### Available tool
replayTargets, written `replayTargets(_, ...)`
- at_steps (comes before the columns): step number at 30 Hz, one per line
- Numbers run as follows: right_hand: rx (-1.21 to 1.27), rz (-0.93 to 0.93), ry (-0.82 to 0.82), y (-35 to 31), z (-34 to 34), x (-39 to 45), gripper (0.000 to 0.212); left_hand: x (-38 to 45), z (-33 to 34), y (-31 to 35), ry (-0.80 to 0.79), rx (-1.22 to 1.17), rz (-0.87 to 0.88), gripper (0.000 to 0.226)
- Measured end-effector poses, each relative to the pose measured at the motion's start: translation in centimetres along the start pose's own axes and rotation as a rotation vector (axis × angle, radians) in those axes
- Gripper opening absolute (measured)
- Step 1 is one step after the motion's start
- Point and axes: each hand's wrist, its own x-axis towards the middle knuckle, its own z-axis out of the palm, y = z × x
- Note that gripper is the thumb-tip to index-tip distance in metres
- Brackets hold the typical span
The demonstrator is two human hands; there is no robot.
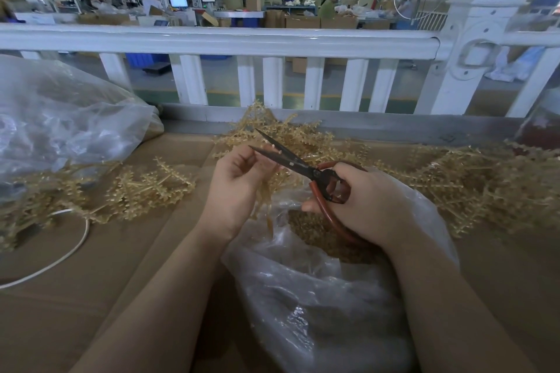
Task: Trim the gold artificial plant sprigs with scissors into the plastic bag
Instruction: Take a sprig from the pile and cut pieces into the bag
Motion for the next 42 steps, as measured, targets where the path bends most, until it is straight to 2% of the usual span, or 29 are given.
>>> replayTargets(5,-0.023,-0.039,0.039,0.15,0.11,0.05,0.068,-0.31,0.36,0.14,-0.03,0.015,0.001,0.01)
replayTargets(14,-0.008,-0.035,0.069,-0.02,0.17,-0.06,0.074,-0.25,0.42,0.23,-0.041,0.008,-0.002,0.011)
replayTargets(18,0.014,-0.02,0.056,0.09,0.23,0.02,0.075,-0.14,0.19,0.1,-0.05,0.007,-0.002,0.01)
replayTargets(26,0.016,-0.014,-0.004,-0.15,-0.12,0.01,0.065,-0.06,0.12,0.1,-0.078,0.016,0.008,0.011)
replayTargets(30,0.006,-0.03,-0.001,-0.29,-0.34,0.0,0.074,-0.3,0.3,0.14,-0.105,0.009,-0.021,0.008)
replayTargets(35,0.031,-0.039,0.018,-0.16,-0.06,-0.02,0.073,-0.36,0.4,0.18,-0.114,0.009,-0.035,0.013)
replayTargets(39,0.006,-0.02,0.033,-0.02,0.07,-0.02,0.07,-0.37,0.34,0.14,-0.086,-0.011,-0.017,0.006)
replayTargets(42,0.019,-0.013,0.033,-0.09,-0.11,-0.05,0.076,-0.18,0.16,0.13,-0.015,-0.036,0.018,0.018)
